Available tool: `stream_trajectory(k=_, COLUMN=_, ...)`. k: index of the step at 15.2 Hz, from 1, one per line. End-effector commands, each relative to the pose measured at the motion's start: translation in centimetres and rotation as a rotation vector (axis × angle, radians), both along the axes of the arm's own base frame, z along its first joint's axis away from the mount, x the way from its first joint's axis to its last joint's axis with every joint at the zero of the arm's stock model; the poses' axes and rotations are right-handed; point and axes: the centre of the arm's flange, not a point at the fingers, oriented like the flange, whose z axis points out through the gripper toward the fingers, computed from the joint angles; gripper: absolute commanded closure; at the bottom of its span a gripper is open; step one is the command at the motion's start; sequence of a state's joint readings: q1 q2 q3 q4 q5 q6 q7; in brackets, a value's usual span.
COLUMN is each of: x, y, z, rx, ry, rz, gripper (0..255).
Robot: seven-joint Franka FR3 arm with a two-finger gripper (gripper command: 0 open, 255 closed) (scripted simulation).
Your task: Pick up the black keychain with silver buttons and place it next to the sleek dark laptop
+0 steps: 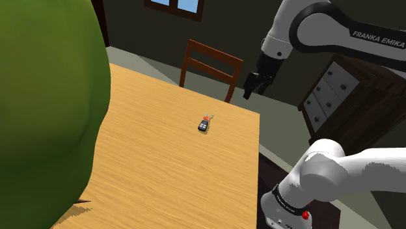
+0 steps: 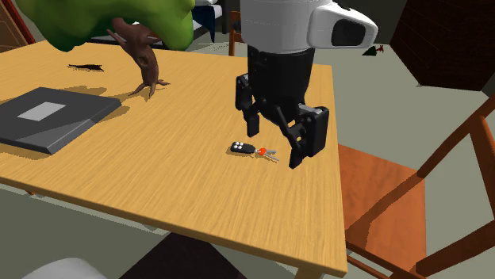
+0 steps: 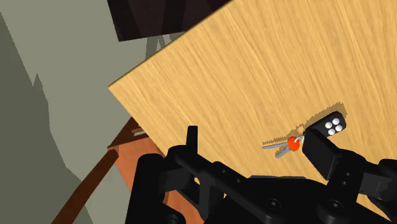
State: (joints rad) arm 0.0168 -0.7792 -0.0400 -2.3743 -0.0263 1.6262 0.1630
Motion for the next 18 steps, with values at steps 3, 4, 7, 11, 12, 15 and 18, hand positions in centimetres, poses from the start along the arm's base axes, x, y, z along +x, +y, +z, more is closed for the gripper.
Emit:
stream_trajectory(k=3, x=1.2, y=2.0, z=-1.3, rx=0.000, ry=0.001, rz=0.004, gripper=0)
stream_trajectory(k=4, x=1.8, y=3.0, z=-2.0, rx=0.001, ry=0.002, rz=0.006, gripper=0)
stream_trajectory(k=7, x=3.5, y=5.9, z=-3.9, rx=0.001, ry=0.004, rz=0.013, gripper=0)
stream_trajectory(k=11, x=5.8, y=9.9, z=-6.5, rx=0.002, ry=0.007, rz=0.021, gripper=0)
stream_trajectory(k=12, x=6.4, y=10.9, z=-7.2, rx=0.002, ry=0.007, rz=0.024, gripper=0)
stream_trajectory(k=15, x=8.1, y=13.9, z=-9.2, rx=0.003, ry=0.009, rz=0.030, gripper=0)
stream_trajectory(k=18, x=8.6, y=14.7, z=-10.8, rx=0.003, ry=0.010, rz=0.032, gripper=0)
